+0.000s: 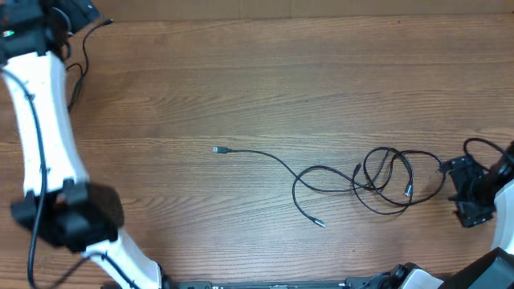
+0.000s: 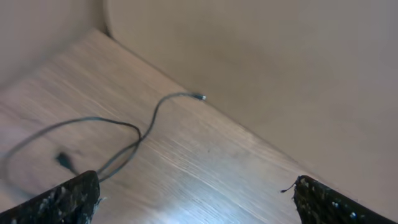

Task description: Untangle cables

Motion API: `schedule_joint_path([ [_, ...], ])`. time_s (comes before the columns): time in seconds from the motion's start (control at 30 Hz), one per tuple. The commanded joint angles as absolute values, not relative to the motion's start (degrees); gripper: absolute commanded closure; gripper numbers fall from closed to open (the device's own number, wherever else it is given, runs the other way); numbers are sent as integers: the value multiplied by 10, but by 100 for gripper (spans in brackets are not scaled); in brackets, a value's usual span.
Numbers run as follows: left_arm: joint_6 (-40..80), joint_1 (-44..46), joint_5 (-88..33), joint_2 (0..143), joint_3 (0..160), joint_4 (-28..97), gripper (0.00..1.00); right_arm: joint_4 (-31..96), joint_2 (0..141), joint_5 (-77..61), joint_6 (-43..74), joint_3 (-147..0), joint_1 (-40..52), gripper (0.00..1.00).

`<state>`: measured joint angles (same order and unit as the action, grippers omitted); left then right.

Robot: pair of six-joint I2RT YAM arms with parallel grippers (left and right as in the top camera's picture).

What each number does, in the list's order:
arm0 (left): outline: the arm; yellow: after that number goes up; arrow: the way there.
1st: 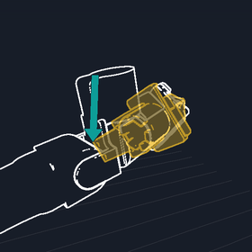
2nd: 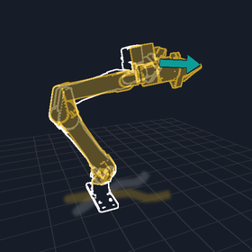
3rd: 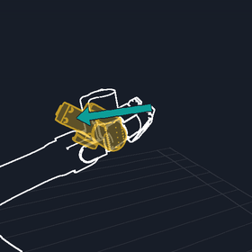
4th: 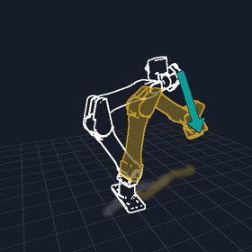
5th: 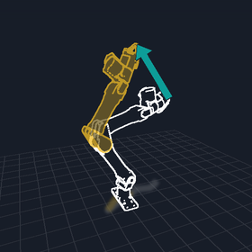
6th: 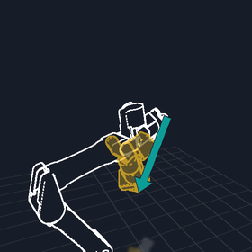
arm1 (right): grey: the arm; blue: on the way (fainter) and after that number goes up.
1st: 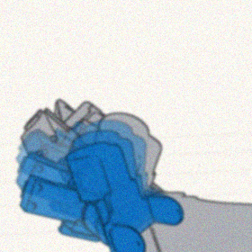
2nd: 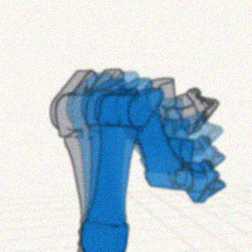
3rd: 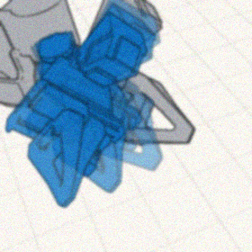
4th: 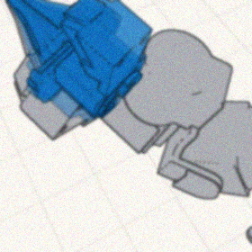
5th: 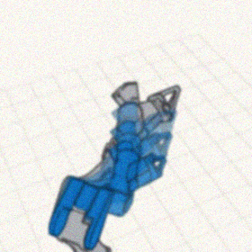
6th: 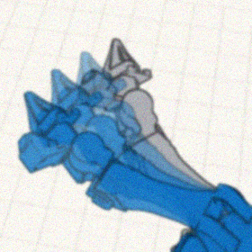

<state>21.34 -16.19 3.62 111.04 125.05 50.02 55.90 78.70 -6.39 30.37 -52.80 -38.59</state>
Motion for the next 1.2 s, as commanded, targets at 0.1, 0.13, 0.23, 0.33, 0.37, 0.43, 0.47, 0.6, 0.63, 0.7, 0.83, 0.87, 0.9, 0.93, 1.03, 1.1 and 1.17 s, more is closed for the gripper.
schedule_joint_path([
  [0.1,233,-161,27,973,1265,621,1,567,742,-64,295,-618,-386,0],
  [0.13,234,-161,27,954,1265,654,0,566,735,-78,295,-623,-386,0],
  [0.23,234,-161,27,917,1257,725,0,564,719,-123,295,-624,-386,0],
  [0.33,234,-161,18,880,1229,760,0,569,708,-157,294,-624,-386,0],
  [0.37,234,-161,18,864,1213,762,0,571,706,-168,285,-624,-386,1],
  [0.43,234,-161,18,832,1177,762,0,574,704,-189,263,-624,-386,0],
  [0.47,234,-161,17,808,1149,759,0,576,704,-198,250,-624,-386,0],
  [0.6,234,-161,10,684,992,711,1,591,704,-198,250,-624,-386,0],
  [0.63,234,-161,1,658,960,698,1,591,704,-198,250,-624,-386,0],
  [0.7,230,-161,-33,599,884,669,0,591,704,-198,250,-623,-386,0],
  [0.83,222,-161,-60,502,769,661,0,593,704,-198,250,-622,-386,0],
  [0.87,222,-161,-60,487,750,665,0,593,704,-198,250,-622,-386,0],
  [0.9,223,-161,-60,470,729,672,0,593,704,-195,250,-622,-386,0],
  [0.93,223,-161,-60,460,714,677,1,593,704,-195,250,-622,-386,0],
  [1.03,223,-161,-60,443,677,702,1,593,704,-195,250,-622,-386,0],
  [1.1,223,-161,-58,445,663,718,1,593,704,-195,250,-622,-386,0],
  [1.17,223,-161,-58,448,652,722,1,593,704,-195,250,-622,-386,0],
])
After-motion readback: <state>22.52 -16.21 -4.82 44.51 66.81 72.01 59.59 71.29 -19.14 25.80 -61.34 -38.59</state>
